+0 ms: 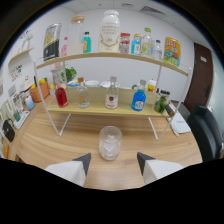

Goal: Make me a cup of Vodka Sunrise.

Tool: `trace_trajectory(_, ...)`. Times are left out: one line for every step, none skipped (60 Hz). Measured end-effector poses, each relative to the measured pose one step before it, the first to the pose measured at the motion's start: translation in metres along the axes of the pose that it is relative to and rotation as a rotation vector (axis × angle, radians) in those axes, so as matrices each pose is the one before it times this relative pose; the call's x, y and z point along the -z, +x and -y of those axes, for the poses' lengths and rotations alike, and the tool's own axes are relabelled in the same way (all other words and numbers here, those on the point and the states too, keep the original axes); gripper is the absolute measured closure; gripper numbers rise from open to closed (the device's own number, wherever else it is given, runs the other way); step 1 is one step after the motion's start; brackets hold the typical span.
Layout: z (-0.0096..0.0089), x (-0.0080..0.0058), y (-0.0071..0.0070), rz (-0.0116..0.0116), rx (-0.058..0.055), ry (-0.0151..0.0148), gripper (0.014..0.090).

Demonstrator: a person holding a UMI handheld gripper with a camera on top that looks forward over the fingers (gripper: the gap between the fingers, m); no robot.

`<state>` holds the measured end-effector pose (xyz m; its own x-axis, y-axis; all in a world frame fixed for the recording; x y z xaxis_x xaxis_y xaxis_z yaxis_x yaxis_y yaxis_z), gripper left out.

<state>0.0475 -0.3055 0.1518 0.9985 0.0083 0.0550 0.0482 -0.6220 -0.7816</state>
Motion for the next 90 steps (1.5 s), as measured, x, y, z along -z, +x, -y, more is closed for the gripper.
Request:
trace_trajectory(-0.00053,0.00055,0.00156,-0.00004,0.0012,0.00032,0.0182)
trace_trajectory(-0.00014,0.00031,0.00017,-0.00116,0.0,0.00012,0.0182)
trace_trajectory(-0.00019,0.00007,0.00065,-0.00095,0.0005,0.00059,0.0182)
trace_trajectory(-0.00028,0.00045,0.00044,-0.00058,0.0005,-0.0002,0.0183)
trace_trajectory(-0.00046,0.00033,0.00034,0.00027,0.0003,0.00004,0.0183)
trace_trajectory(-0.0005,0.0005,0.00035,0.00017,0.0,0.00088,0.0184)
trace_trajectory(-0.00025,0.00069,0.00027,0.00016,0.0,0.00154,0.0182)
trace_trajectory(-0.00016,0.00076,0.0003,-0.00035,-0.0002,0.00197,0.0184)
trace_trajectory(-0.00026,0.0008,0.00051,-0.00112,0.0004,0.0014,0.0182)
trace_trajectory(-0.00034,0.00086,0.00017,-0.0012,0.0006,0.00063,0.0182)
trace_trajectory(-0.00008,0.00132,-0.0004,-0.00172,0.0013,-0.00089,0.0181)
trace_trajectory(-0.00116,0.00123,0.00027,0.00015,0.0002,-0.0008,0.018)
trace_trajectory(-0.00127,0.00119,0.00015,-0.00026,0.0001,-0.00107,0.018)
trace_trajectory(-0.00129,0.00142,-0.00002,0.00057,-0.0003,-0.00048,0.0181)
trace_trajectory(-0.0014,0.00145,-0.0001,0.00063,-0.0008,-0.00062,0.0179)
trace_trajectory(-0.00173,0.00191,-0.00068,0.00112,-0.0006,-0.00056,0.018)
trace_trajectory(-0.00175,0.00187,-0.00086,0.00189,-0.0007,-0.00113,0.0182)
trace_trajectory(-0.0021,0.00182,-0.00103,0.00244,-0.0008,-0.00169,0.0181)
trace_trajectory(-0.00212,0.00185,-0.00148,0.00242,-0.0011,-0.00219,0.0182)
trace_trajectory(-0.00237,0.00186,-0.00179,0.00211,-0.0021,-0.00251,0.0182)
trace_trajectory(-0.00205,0.00154,-0.00196,0.00289,-0.0036,-0.00212,0.0179)
trace_trajectory(-0.00208,0.0018,-0.00265,0.0044,-0.0045,-0.00186,0.0183)
trace_trajectory(-0.00218,0.00162,-0.00338,0.00501,-0.0051,-0.00121,0.0188)
trace_trajectory(-0.00108,0.00093,-0.0039,0.00468,-0.0054,-0.00086,0.0192)
trace_trajectory(-0.00173,0.00168,-0.00308,0.00443,-0.0051,0.00164,0.0192)
trace_trajectory(-0.00055,0.00081,-0.00371,0.00395,-0.0047,0.00213,0.0191)
trace_trajectory(0.00025,0.00033,-0.00509,0.00491,-0.0046,0.00242,0.0191)
trace_trajectory(-0.00033,0.00089,-0.00469,0.00565,-0.0044,0.0049,0.019)
trace_trajectory(0.0011,0.00001,-0.00532,0.00647,-0.0043,0.00636,0.019)
trace_trajectory(0.00187,-0.0004,-0.00661,0.00681,-0.0047,0.00755,0.0191)
trace_trajectory(0.00202,-0.00045,-0.00639,0.00635,-0.0043,0.00996,0.019)
trace_trajectory(0.00256,-0.00085,-0.00634,0.00608,-0.0042,0.0106,0.0191)
trace_trajectory(0.0031,-0.00079,-0.00653,0.00647,-0.0039,0.01103,0.0191)
trace_trajectory(0.00312,-0.00072,-0.00685,0.00782,-0.0037,0.01165,0.0192)
trace_trajectory(0.0037,-0.00121,-0.00711,0.00908,-0.0036,0.01309,0.0191)
trace_trajectory(0.00451,-0.00162,-0.00728,0.00948,-0.003,0.01489,0.0188)
trace_trajectory(0.00447,-0.0022,-0.00691,0.00901,-0.0021,0.01565,0.0189)
trace_trajectory(0.005,-0.00207,-0.00693,0.00741,-0.0009,0.01637,0.0191)
trace_trajectory(0.00533,-0.00264,-0.00622,0.00588,-0.0003,0.01819,0.019)
trace_trajectory(0.00551,-0.00263,-0.00569,0.00498,0.0004,0.01904,0.0189)
trace_trajectory(0.00567,-0.00328,-0.00529,0.0054,0.0006,0.02039,0.019)
trace_trajectory(0.00567,-0.00389,-0.00532,0.00507,0.0013,0.02046,0.019)
trace_trajectory(0.00543,-0.00424,-0.0048,0.00398,0.0017,0.01987,0.019)
trace_trajectory(0.00514,-0.00461,-0.00455,0.00189,0.0019,0.018,0.0245)
trace_trajectory(0.00445,-0.00505,-0.00394,0.00016,0.0017,0.01562,0.0193)
trace_trajectory(0.00401,-0.00542,-0.00419,0.0005,0.0007,0.01329,0.0192)
trace_trajectory(0.00368,-0.00583,-0.00397,0.00102,0.0002,0.01094,0.0192)
trace_trajectory(0.00308,-0.00588,-0.00353,0.00057,-0.0008,0.00951,0.0191)
trace_trajectory(0.00349,-0.00597,-0.00272,-0.00136,-0.0013,0.00814,0.0191)
trace_trajectory(0.00337,-0.0059,-0.00191,-0.00284,-0.0017,0.00808,0.019)
trace_trajectory(0.00356,-0.00585,-0.0019,-0.0031,-0.0021,0.00812,0.019)
trace_trajectory(0.00285,-0.00645,-0.00204,-0.00282,-0.0018,0.00717,0.0191)
trace_trajectory(0.00272,-0.00613,-0.00237,-0.00329,-0.0014,0.00597,0.0191)
trace_trajectory(0.00195,-0.00603,-0.00206,-0.00319,-0.001,0.00447,0.0192)
trace_trajectory(0.00204,-0.00582,-0.00161,-0.00316,0.0001,0.00379,0.0191)
trace_trajectory(0.00175,-0.00601,-0.00157,-0.00288,0.0005,0.00355,0.0191)
trace_trajectory(0.0019,-0.00542,-0.00113,-0.00263,0.0005,0.00352,0.0192)
trace_trajectory(0.0044,-0.00366,-0.00212,-0.00304,0.0033,-0.00115,0.0189)
trace_trajectory(0.00143,-0.00454,-0.00176,0.00027,0.0014,0.00202,0.0188)
trace_trajectory(0.00122,-0.00487,-0.00172,0.00064,0.0015,0.00203,0.0191)
trace_trajectory(0.001,-0.00454,-0.00118,-0.00095,0.002,0.00205,0.019)
trace_trajectory(0.00109,-0.00445,-0.00086,-0.0029,0.0028,0.0018,0.019)
trace_trajectory(0.00143,-0.00472,-0.00054,-0.00378,0.0033,0.00282,0.0191)
trace_trajectory(-0.00165,-0.00709,0.00061,-0.00116,0.0009,0.00798,0.019)
trace_trajectory(0.00079,-0.00397,-0.00052,-0.00377,0.0036,0.00164,0.0191)
trace_trajectory(0.00248,-0.00205,-0.00188,-0.00495,0.0052,-0.00265,0.019)
trace_trajectory(0.00052,-0.00362,-0.00079,-0.00147,0.0032,0.00014,0.0191)
trace_trajectory(0.00063,-0.00361,-0.00067,-0.00239,0.0023,0.00007,0.0197)
trace_trajectory(0.00083,-0.00359,-0.00023,-0.00342,0.0019,0.00052,0.0199)
trace_trajectory(0.00059,-0.0035,-0.00026,-0.00379,0.002,0.00153,0.0201)
trace_trajectory(0.0008,-0.00331,-0.00042,-0.0027,0.0008,0.0009,0.0206)
trace_trajectory(0.00029,-0.00241,-0.00071,-0.00158,-0.0005,0.00078,0.0211)
trace_trajectory(0.00063,-0.00301,-0.001,0.00021,0.0011,0.00024,0.0219)
trace_trajectory(0.00052,-0.0027,-0.00075,-0.00068,0.0015,0.00088,0.0232)
trace_trajectory(0.00061,-0.00268,-0.00048,-0.00222,0.0021,0.00102,0.0244)
trace_trajectory(0.00045,-0.00258,0.00013,-0.00469,0.0029,0.0009,0.0258)
trace_trajectory(0.0003,-0.00269,0.00021,-0.00591,0.0029,0.00012,0.0273)
trace_trajectory(0.00028,-0.00271,-0.00022,-0.00412,0.0032,-0.00025,0.0284)
trace_trajectory(0.00015,-0.00259,-0.00055,-0.00243,0.0024,-0.00024,0.0296)
trace_trajectory(-0.00007,-0.00237,-0.00033,-0.00221,0.0018,-0.00074,0.0307)
trace_trajectory(-0.00113,-0.00373,-0.00088,-0.00363,0.0001,0.00073,0.0317)
trace_trajectory(-0.00014,-0.00243,-0.00003,-0.00376,0.001,-0.00139,0.0333)
trace_trajectory(0.00115,-0.00041,0.00075,-0.00359,0.0007,-0.00312,0.0352)
trace_trajectory(-0.0002,-0.00214,0.0004,-0.00541,-0.0002,-0.0015,0.0378)
trace_trajectory(0.00024,-0.00185,0.00064,-0.00552,-0.001,-0.00096,0.0403)
trace_trajectory(0.00023,-0.00182,0.00026,-0.00385,-0.0013,0.00011,0.0427)
trace_trajectory(0.00015,-0.00167,-0.00001,-0.00204,-0.0007,0.0002,0.0451)
trace_trajectory(0.00022,-0.00153,-0.00025,-0.00043,-0.0003,0.00028,0.0476)
trace_trajectory(0.00019,-0.00132,0.00003,-0.00004,0.0005,-0.00033,0.0502)
trace_trajectory(0.00006,-0.00134,0.00012,-0.00078,0.0005,-0.00015,0.0529)
